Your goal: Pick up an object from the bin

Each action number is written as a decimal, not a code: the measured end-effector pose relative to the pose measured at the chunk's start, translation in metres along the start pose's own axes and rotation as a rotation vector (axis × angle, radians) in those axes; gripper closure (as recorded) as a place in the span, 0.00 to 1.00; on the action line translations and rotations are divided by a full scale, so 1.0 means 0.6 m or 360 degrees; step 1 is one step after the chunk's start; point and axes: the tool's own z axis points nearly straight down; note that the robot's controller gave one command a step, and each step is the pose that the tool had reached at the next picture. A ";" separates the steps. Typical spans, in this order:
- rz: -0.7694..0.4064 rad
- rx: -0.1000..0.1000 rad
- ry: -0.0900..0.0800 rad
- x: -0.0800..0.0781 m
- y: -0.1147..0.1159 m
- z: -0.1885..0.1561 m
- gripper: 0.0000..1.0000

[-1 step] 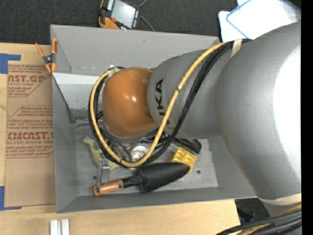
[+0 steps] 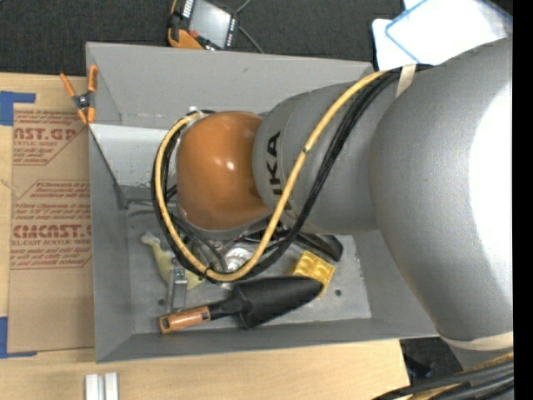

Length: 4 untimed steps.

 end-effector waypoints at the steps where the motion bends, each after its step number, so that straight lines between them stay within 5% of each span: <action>1: 0.0326 -0.0003 -0.0005 -0.033 -0.096 0.142 0.00; 2: 0.0002 -0.0009 -0.0028 -0.032 -0.117 0.137 0.00; 3: 0.0537 -0.0011 -0.0015 -0.018 -0.050 0.141 0.00; 4: 0.0113 -0.0011 -0.0029 -0.033 -0.048 0.141 0.00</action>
Offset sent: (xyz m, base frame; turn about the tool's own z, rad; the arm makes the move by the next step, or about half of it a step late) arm 0.0153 -0.0704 -0.0842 -0.0006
